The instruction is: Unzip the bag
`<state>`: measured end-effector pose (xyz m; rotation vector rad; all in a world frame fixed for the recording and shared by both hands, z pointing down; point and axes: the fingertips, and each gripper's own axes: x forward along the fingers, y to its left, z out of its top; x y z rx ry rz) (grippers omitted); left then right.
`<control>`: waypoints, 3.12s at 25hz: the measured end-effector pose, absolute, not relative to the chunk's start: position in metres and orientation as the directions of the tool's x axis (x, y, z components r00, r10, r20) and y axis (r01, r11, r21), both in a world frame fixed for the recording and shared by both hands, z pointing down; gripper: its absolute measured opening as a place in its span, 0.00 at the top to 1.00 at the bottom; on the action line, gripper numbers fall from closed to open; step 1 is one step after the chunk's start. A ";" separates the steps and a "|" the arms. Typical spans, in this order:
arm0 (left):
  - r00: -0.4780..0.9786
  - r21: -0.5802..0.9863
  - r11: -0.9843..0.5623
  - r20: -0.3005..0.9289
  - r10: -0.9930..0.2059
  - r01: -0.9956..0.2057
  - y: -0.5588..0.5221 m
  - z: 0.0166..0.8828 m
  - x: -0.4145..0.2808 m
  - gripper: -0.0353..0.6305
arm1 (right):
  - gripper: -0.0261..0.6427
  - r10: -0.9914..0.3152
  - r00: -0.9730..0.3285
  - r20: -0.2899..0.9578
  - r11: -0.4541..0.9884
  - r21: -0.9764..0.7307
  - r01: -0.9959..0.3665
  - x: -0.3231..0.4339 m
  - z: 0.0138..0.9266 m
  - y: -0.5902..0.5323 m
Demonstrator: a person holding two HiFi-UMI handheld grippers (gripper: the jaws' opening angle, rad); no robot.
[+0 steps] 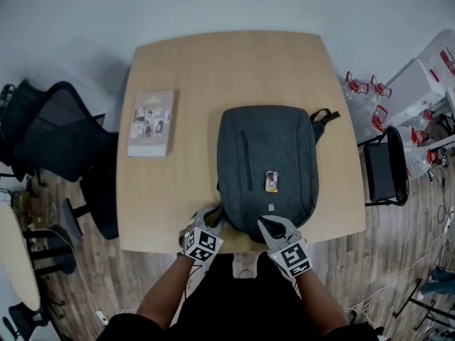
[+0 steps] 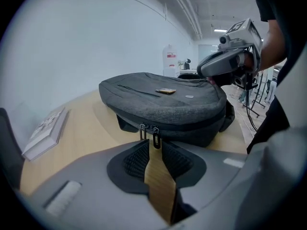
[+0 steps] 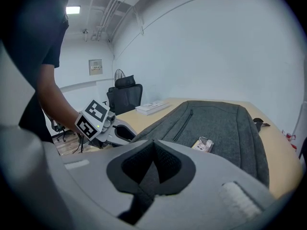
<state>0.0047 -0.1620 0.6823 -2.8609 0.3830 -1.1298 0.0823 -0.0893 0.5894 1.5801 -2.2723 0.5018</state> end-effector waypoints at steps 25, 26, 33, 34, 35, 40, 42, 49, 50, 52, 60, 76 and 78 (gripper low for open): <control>0.723 -0.100 -0.957 0.635 -0.273 -0.274 -0.161 0.673 0.004 0.91 | 0.96 -0.823 -0.351 0.447 0.339 -0.110 -0.935 0.079 0.590 -0.088; 0.723 -0.094 -0.957 0.635 -0.271 -0.275 -0.161 0.673 0.003 0.91 | 0.96 -0.822 -0.351 0.448 0.340 -0.108 -0.934 0.079 0.590 -0.088; 0.749 -0.003 -0.960 0.625 -0.221 -0.281 -0.159 0.674 0.005 0.91 | 0.96 -0.799 -0.404 0.446 0.407 -0.093 -0.909 0.072 0.590 -0.084; 0.755 0.012 -0.961 0.622 -0.209 -0.276 -0.158 0.674 0.006 0.91 | 0.96 -0.791 -0.420 0.446 0.426 -0.091 -0.900 0.070 0.590 -0.082; 0.758 0.023 -0.962 0.620 -0.200 -0.272 -0.157 0.675 0.006 0.91 | 0.95 -0.781 -0.435 0.448 0.446 -0.087 -0.891 0.068 0.589 -0.079; 0.757 0.042 -0.965 0.629 -0.176 -0.260 -0.160 0.675 0.005 0.91 | 0.79 -0.708 -0.515 0.483 0.569 -0.042 -0.822 0.061 0.589 -0.065; 0.756 0.056 -0.964 0.633 -0.167 -0.259 -0.160 0.674 0.007 0.91 | 0.73 -0.672 -0.516 0.530 0.615 0.013 -0.788 0.063 0.593 -0.057; 0.768 0.145 -0.950 0.627 -0.129 -0.277 -0.155 0.670 0.010 0.91 | 0.65 -0.550 -0.455 0.700 0.768 0.210 -0.605 0.061 0.621 -0.033; 0.770 0.155 -0.947 0.626 -0.125 -0.280 -0.155 0.670 0.009 0.91 | 0.64 -0.535 -0.449 0.716 0.785 0.226 -0.576 0.061 0.625 -0.031; 0.775 0.160 -0.945 0.619 -0.131 -0.287 -0.165 0.668 0.009 0.91 | 0.62 -0.523 -0.434 0.733 0.805 0.260 -0.533 0.065 0.634 -0.037; 0.771 0.124 -0.958 0.624 -0.126 -0.258 -0.155 0.671 0.018 0.91 | 0.63 -0.531 -0.342 0.776 0.812 0.351 -0.466 0.079 0.668 -0.021; 0.734 -0.016 -0.970 0.650 -0.196 -0.244 -0.145 0.672 0.017 0.91 | 0.74 -0.513 -0.321 0.796 0.783 0.281 -0.556 0.095 0.675 -0.040; 0.732 -0.018 -0.967 0.650 -0.206 -0.256 -0.134 0.672 0.015 0.91 | 0.74 -0.505 -0.322 0.801 0.776 0.259 -0.575 0.094 0.675 -0.044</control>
